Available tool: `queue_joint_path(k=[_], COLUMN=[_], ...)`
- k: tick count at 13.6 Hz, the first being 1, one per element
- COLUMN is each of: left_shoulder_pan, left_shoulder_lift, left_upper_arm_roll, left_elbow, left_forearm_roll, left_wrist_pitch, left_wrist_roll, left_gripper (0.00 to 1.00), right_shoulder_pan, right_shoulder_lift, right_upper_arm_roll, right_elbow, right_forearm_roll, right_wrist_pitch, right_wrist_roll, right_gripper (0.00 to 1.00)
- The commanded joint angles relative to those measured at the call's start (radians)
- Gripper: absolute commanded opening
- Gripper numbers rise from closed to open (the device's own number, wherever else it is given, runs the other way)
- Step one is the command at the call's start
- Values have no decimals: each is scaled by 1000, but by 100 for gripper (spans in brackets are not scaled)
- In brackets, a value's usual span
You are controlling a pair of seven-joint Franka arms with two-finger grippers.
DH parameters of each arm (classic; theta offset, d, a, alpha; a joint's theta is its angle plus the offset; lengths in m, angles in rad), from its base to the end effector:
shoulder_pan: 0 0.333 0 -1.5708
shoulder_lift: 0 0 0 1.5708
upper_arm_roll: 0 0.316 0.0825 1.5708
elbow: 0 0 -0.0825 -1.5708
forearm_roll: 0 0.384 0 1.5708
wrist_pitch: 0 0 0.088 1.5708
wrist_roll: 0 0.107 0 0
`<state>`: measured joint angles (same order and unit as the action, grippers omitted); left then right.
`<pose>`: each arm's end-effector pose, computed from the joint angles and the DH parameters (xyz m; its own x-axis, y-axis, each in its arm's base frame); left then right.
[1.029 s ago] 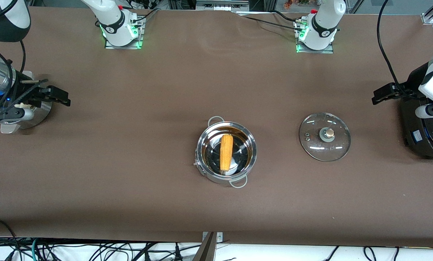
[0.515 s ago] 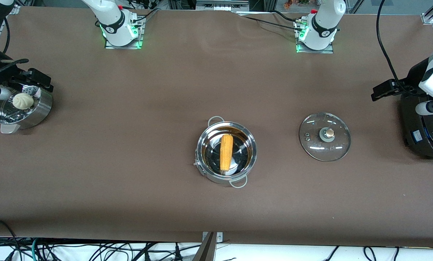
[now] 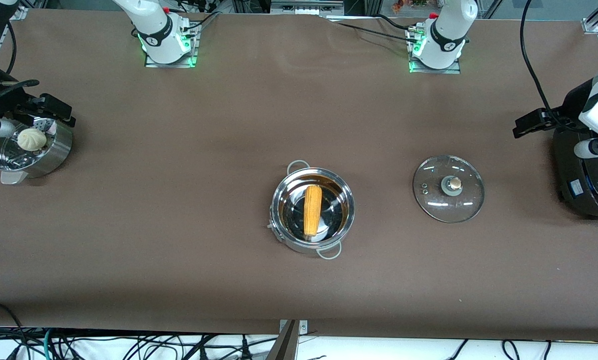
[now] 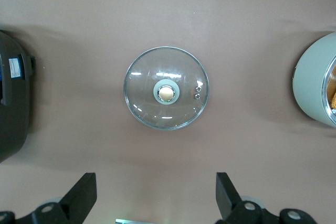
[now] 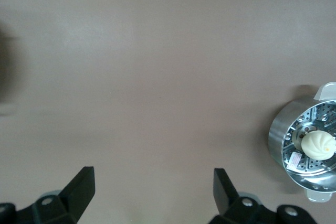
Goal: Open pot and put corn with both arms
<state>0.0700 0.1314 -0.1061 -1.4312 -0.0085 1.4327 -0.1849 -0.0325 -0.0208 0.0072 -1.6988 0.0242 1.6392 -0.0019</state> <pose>0.5794 -0.0176 0.6040 0.9805 0.1465 -0.1307 0.1475 -0.9891 -0.0017 0.5502 -0.0114 0.5813 0.9989 -0.0250 -0.0388 -0.0260 -0.9994 -0.0240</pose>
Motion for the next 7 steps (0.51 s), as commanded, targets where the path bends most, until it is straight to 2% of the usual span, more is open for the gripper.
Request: queue_joint_path(k=[1,7], left_shoulder_pan=[-7,-7], left_shoulder_lift=[21,21], left_upper_arm_roll=[0,2], left_elbow=[41,40], left_forearm_roll=[30,30], left_wrist_pitch=[-28,-29], left_wrist_roll=[-4,-4], left_gripper=[100,100], right_shoulder_pan=[5,6], right_shoulder_lift=[-10,4], right_upper_arm_roll=[-7,-3], right_elbow=[-12,2], right_forearm_roll=[16,11], right_wrist_pitch=[16,7], right_wrist_roll=[29,26], right_gripper=[100,100])
